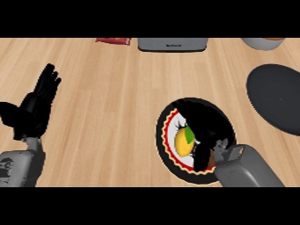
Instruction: Pick the lemon from the plate and place it in the pan
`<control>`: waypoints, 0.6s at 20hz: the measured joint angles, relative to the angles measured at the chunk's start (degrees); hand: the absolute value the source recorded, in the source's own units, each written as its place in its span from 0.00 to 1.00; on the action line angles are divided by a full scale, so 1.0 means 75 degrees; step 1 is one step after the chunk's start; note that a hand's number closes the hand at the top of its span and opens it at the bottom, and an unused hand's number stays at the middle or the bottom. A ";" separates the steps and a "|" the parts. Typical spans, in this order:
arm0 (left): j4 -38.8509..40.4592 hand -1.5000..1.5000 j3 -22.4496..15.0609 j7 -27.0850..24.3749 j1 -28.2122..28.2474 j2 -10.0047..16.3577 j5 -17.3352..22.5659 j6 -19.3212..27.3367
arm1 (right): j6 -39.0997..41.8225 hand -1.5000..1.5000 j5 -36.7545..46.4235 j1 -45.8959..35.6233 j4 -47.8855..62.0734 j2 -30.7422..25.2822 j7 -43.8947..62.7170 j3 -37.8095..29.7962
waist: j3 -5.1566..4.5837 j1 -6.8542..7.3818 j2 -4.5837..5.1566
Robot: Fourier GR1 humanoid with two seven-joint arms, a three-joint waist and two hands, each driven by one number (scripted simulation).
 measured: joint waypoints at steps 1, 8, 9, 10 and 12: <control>-0.0029 0.50 0.0043 -0.0025 0.0066 0.0034 0.0007 -0.0044 | 0.0009 0.00 0.0076 0.0140 -0.0055 -0.0041 -0.0090 0.0001 | 0.0000 -0.0003 -0.0001; 0.0023 0.50 0.0153 0.0171 -0.0154 0.0048 0.0028 -0.0162 | -0.0093 0.00 0.0766 0.0113 0.0744 0.0263 -0.0550 -0.0013 | 0.0001 0.0000 0.0002; 0.0043 0.50 0.0176 0.0099 -0.0100 0.0037 0.0030 -0.0182 | -0.0140 0.00 0.0850 0.0065 0.0942 0.0292 -0.0686 -0.0051 | 0.0002 0.0003 0.0001; 0.0159 0.50 0.0193 0.0045 -0.0181 0.0022 -0.0017 -0.0142 | -0.0150 0.00 0.0930 0.0121 0.1015 0.0295 -0.0764 -0.0040 | 0.0001 -0.0003 0.0002; 0.0044 0.50 0.0180 0.0076 -0.0119 -0.0004 -0.0053 -0.0136 | -0.0049 0.00 0.0985 0.0175 0.1104 0.0229 -0.0984 -0.0168 | 0.0002 -0.0004 0.0002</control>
